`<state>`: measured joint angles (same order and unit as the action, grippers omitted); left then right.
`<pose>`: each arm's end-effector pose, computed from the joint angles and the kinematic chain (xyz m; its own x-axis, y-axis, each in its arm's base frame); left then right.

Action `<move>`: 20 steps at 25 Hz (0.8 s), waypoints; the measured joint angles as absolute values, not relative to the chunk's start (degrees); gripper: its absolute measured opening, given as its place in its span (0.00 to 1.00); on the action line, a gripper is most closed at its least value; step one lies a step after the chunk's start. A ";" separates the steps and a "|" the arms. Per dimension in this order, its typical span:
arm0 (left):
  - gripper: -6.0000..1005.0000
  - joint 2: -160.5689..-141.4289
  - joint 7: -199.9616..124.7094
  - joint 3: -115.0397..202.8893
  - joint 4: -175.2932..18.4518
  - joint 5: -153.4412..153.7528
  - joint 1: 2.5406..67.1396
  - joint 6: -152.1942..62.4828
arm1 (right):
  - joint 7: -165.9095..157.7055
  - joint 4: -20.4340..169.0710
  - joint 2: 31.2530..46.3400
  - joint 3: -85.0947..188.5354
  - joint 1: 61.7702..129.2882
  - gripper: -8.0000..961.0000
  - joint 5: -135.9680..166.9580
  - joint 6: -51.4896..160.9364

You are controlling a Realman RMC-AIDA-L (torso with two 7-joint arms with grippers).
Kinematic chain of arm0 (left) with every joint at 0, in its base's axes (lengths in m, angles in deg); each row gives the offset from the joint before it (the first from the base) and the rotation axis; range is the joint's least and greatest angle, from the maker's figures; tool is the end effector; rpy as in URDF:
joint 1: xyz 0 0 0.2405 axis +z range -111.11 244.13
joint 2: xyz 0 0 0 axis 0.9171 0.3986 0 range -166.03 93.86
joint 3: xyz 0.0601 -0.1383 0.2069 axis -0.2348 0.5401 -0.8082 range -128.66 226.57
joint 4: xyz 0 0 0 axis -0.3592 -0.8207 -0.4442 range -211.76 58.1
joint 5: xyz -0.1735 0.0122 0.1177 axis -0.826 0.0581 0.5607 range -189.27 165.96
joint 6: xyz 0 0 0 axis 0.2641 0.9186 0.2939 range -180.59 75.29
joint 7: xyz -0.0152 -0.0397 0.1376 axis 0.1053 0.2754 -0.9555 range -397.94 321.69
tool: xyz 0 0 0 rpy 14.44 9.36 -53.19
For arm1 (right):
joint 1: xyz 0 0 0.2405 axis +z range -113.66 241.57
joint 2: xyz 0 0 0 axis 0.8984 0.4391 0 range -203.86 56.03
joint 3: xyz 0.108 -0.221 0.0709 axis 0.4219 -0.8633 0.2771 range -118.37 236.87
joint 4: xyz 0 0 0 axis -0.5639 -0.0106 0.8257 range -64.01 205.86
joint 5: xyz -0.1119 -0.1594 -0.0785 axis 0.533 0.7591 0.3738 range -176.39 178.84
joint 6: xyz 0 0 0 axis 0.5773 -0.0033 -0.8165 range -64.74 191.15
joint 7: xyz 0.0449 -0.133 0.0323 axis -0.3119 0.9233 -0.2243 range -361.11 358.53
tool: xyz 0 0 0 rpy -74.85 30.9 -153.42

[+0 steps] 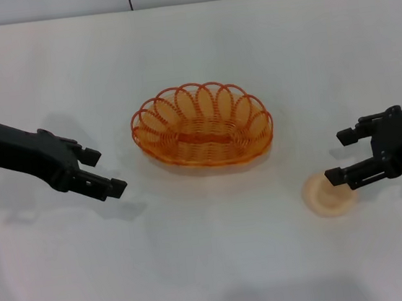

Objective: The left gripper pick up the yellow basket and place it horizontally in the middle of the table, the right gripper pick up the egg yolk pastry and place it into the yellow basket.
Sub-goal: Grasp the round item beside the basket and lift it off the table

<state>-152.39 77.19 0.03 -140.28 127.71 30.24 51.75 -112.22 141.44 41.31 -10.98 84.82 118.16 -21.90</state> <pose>-0.2271 0.3421 0.0531 0.8179 0.5740 -0.0390 0.5673 -0.8159 -0.1120 0.2298 0.3231 0.0222 0.8942 -0.4248 -0.1415 -0.4457 -0.8743 -0.1920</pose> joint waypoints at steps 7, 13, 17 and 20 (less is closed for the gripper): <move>0.89 -152.76 77.09 0.00 -139.95 127.61 30.39 50.89 | -111.61 139.56 41.37 -13.43 84.94 0.82 118.50 -19.80; 0.89 -152.91 76.95 0.00 -139.69 127.56 30.48 50.46 | -111.51 139.48 41.40 -14.81 84.50 0.79 118.58 -18.71; 0.89 -152.97 76.93 0.00 -139.67 127.48 30.49 50.45 | -111.43 139.43 41.40 -15.11 84.63 0.78 118.66 -18.49; 0.89 -152.97 76.92 0.00 -139.67 127.47 30.49 50.39 | -111.41 139.40 41.40 -15.11 84.67 0.73 118.76 -18.47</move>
